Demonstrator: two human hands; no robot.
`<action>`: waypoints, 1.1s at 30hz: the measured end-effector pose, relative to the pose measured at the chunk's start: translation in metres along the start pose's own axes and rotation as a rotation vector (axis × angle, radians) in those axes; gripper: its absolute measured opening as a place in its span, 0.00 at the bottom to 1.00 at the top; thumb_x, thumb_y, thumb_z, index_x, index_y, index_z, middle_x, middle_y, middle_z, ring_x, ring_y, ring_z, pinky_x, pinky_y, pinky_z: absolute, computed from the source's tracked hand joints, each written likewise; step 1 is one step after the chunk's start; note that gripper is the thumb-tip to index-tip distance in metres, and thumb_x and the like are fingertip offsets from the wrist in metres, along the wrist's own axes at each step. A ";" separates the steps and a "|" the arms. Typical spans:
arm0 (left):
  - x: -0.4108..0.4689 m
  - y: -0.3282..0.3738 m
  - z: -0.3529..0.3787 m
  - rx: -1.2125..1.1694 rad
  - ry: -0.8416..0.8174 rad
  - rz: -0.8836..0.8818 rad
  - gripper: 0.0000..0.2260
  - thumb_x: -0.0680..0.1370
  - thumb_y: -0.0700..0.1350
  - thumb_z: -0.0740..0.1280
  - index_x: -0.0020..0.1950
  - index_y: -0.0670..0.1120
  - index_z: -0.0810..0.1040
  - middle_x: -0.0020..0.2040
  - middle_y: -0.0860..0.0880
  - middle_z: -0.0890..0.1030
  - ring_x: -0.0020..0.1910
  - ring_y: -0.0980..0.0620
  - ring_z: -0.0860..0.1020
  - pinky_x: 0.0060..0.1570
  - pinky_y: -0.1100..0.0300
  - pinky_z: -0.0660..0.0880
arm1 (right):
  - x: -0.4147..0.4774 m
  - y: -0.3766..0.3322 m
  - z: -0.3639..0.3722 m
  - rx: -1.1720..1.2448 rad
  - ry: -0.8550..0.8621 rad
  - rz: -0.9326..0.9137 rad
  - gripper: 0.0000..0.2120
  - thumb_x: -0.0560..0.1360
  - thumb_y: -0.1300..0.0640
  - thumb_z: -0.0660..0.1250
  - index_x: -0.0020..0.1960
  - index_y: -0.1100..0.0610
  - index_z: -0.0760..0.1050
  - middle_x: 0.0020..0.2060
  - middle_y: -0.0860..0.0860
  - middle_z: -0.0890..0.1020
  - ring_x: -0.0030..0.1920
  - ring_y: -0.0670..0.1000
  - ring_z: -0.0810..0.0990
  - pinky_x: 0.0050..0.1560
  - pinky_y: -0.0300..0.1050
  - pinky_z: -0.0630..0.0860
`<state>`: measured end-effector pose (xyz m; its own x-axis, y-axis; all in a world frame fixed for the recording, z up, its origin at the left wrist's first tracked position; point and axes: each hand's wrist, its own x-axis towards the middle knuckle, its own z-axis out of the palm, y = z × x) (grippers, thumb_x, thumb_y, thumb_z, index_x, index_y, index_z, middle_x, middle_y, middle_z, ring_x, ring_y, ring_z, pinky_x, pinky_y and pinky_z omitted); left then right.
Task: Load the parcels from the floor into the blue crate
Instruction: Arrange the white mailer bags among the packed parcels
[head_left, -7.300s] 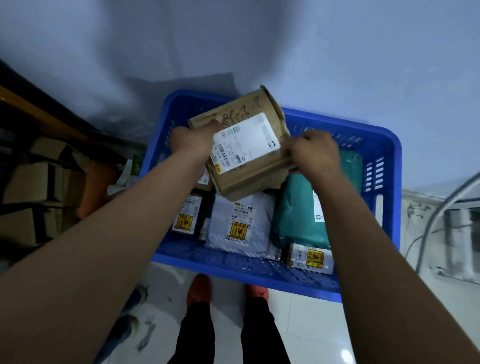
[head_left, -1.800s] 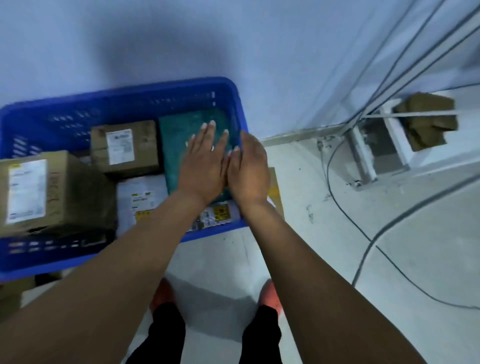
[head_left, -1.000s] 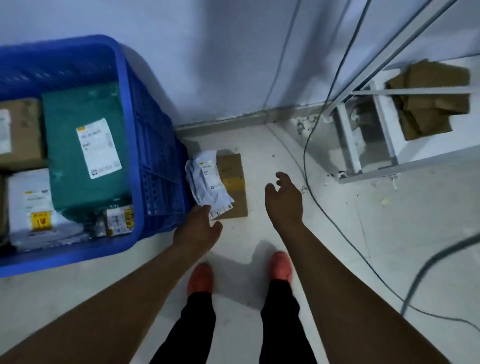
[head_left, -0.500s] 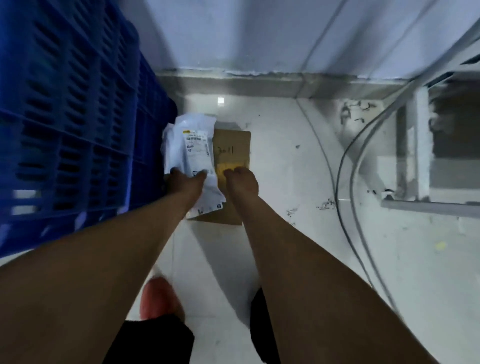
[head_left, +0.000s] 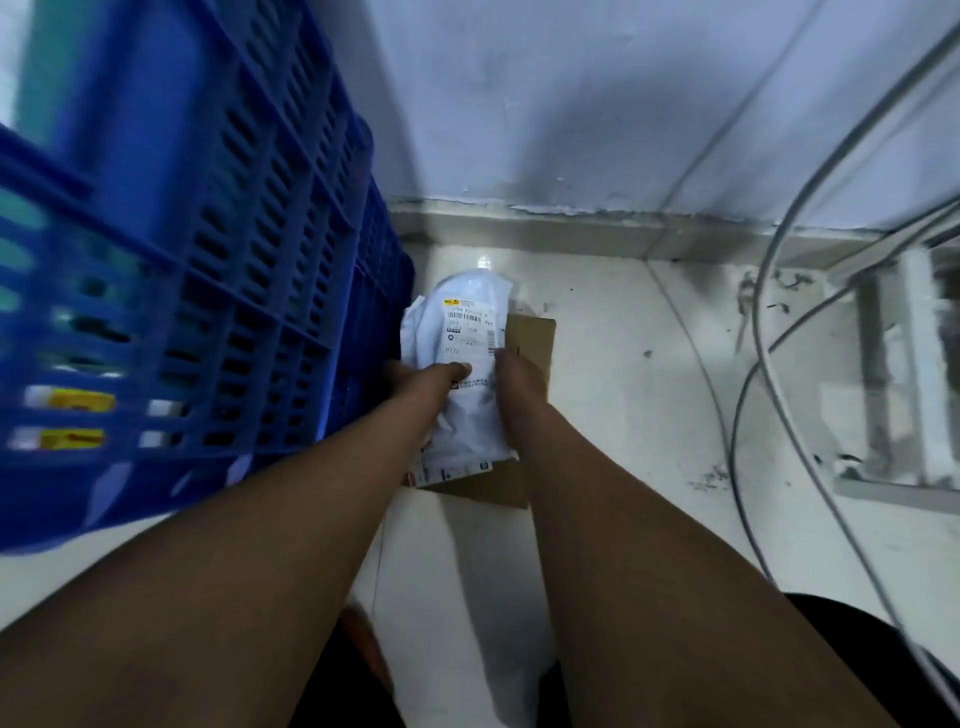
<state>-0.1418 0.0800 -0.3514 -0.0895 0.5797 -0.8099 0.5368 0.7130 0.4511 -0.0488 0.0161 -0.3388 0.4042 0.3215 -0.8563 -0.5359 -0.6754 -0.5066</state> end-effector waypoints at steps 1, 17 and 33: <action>-0.019 0.008 -0.005 0.024 -0.005 0.005 0.34 0.66 0.50 0.81 0.65 0.40 0.69 0.56 0.40 0.81 0.47 0.40 0.83 0.38 0.54 0.79 | -0.020 -0.007 -0.007 -0.004 0.007 0.011 0.11 0.76 0.54 0.61 0.43 0.55 0.82 0.43 0.54 0.86 0.46 0.56 0.84 0.52 0.49 0.81; -0.309 0.170 -0.118 0.212 0.020 0.344 0.15 0.85 0.47 0.60 0.62 0.37 0.75 0.61 0.38 0.78 0.56 0.39 0.77 0.57 0.50 0.75 | -0.321 -0.187 -0.099 -0.076 -0.010 -0.072 0.07 0.75 0.60 0.63 0.40 0.59 0.77 0.40 0.57 0.81 0.43 0.57 0.80 0.52 0.56 0.82; -0.403 0.254 -0.187 -0.363 -0.482 0.271 0.12 0.85 0.46 0.61 0.64 0.42 0.78 0.60 0.45 0.84 0.65 0.43 0.79 0.68 0.44 0.74 | -0.405 -0.259 -0.135 0.490 -0.399 -0.145 0.30 0.76 0.32 0.60 0.68 0.51 0.79 0.64 0.56 0.82 0.63 0.61 0.80 0.65 0.59 0.73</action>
<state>-0.1264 0.1011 0.1596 0.4401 0.5756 -0.6892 0.1628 0.7037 0.6916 0.0263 -0.0290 0.1533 0.2422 0.6723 -0.6996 -0.8107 -0.2559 -0.5266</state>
